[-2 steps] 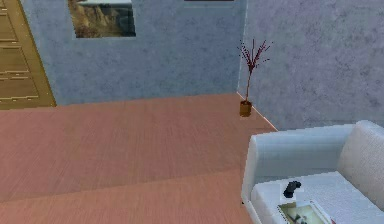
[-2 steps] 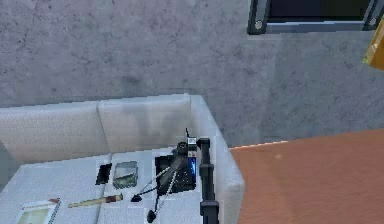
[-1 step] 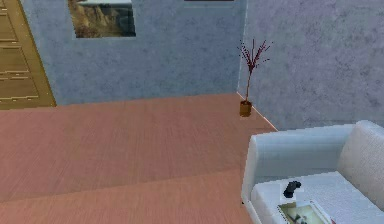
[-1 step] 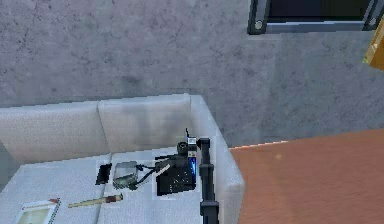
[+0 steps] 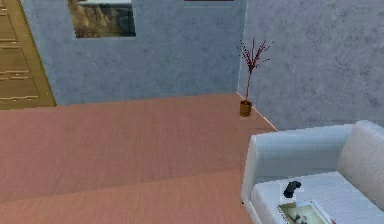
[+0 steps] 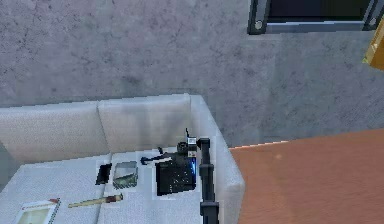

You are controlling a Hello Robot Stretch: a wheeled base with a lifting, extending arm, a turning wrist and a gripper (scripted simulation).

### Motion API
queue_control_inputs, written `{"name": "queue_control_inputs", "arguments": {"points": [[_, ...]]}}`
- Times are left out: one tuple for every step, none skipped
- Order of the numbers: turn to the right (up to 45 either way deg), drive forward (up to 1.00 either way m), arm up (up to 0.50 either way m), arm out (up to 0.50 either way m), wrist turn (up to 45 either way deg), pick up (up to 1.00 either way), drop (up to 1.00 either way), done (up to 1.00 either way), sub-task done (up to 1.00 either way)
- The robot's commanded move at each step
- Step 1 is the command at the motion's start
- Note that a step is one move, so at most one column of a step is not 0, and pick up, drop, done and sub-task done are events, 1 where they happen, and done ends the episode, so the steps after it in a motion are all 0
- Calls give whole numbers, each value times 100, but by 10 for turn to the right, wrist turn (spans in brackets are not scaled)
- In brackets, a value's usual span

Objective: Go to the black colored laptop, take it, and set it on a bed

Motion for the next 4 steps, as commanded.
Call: {"name": "queue_control_inputs", "arguments": {"points": [[0, 0, -30, 0, 0, 0, 0, 0, 0], [0, 0, 0, 0, 0, 100, 0, 0, 0], [0, 0, 10, 0, 0, 0, 0, 0, 0], [0, 0, 50, 0, 0, 0, 0, 0, 0]]}}
